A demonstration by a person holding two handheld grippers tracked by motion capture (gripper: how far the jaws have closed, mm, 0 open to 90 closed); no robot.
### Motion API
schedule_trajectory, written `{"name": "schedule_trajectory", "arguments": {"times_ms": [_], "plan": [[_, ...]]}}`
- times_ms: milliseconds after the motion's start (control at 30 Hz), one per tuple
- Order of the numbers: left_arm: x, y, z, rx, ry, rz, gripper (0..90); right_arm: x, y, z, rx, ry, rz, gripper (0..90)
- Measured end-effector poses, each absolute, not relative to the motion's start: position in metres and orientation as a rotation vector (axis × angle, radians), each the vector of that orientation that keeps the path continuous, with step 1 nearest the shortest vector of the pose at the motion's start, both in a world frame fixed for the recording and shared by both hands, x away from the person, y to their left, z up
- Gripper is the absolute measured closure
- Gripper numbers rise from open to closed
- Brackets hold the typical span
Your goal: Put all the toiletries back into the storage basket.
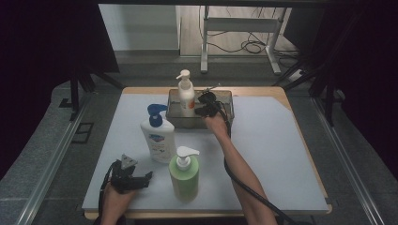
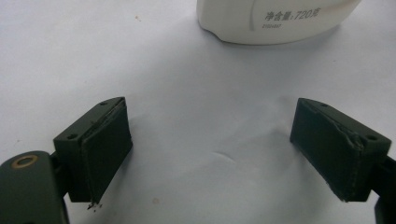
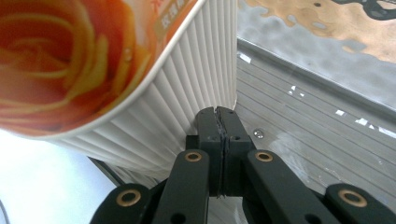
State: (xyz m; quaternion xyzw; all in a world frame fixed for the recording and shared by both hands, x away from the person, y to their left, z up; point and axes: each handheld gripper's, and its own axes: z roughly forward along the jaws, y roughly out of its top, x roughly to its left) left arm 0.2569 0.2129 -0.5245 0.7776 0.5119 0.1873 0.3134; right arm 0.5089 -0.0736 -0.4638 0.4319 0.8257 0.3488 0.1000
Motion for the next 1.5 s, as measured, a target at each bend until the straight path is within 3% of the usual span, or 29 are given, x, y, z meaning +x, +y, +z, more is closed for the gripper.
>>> {"name": "schedule_trajectory", "arguments": {"times_ms": [1500], "plan": [[0.257,0.213,-0.524,2.050,1.351,0.494,11.8,0.503,-0.041,-0.470,1.277,2.465,1.033,88.8]]}}
